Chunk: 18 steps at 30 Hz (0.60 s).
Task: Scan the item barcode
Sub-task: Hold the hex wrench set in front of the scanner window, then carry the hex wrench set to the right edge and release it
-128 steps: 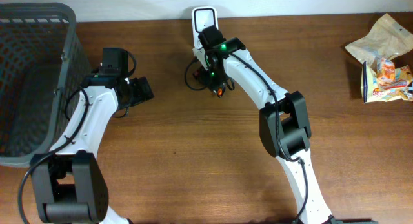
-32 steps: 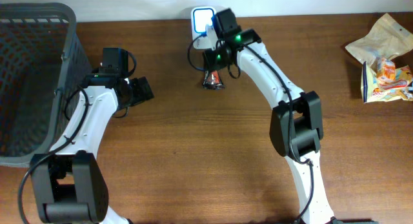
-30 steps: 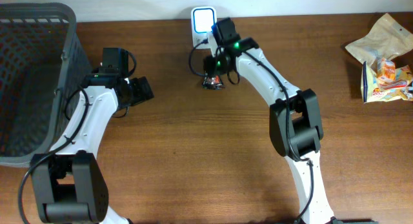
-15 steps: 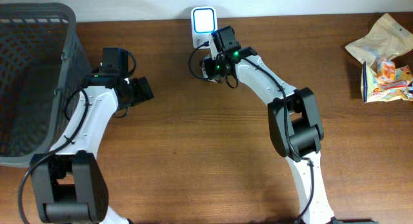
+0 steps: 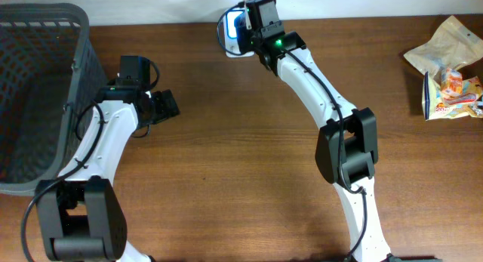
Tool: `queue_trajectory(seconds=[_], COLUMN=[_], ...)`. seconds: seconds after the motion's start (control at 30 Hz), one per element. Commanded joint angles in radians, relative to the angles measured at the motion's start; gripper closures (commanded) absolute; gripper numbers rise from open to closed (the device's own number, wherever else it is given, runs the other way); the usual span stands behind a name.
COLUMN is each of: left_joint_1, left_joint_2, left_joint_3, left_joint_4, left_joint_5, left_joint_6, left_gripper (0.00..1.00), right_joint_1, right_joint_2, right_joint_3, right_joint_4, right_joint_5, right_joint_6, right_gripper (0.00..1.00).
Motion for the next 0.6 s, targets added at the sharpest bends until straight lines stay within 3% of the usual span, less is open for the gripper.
queue_trajectory(seconds=[0.0,0.3,0.57], left_joint_1=[0.001,0.001,0.001], left_joint_2=[-0.020,-0.020,-0.020], left_joint_3=[0.011,0.011,0.011], left_joint_4=[0.000,0.000,0.000], left_joint_5=[-0.011,-0.011,-0.011], left_joint_6=[-0.006,-0.006,-0.006], left_gripper=[0.01,0.01,0.01], right_joint_1=[0.006,0.006,-0.093], right_joint_2=[-0.013,0.078,-0.156], right_joint_3=[0.013,0.022,0.028], right_joint_4=[0.096,0.208,0.068], right_joint_5=[0.078,0.130,0.261], right_joint_6=[0.005,0.005,0.089], right_gripper=[0.96,0.96,0.96])
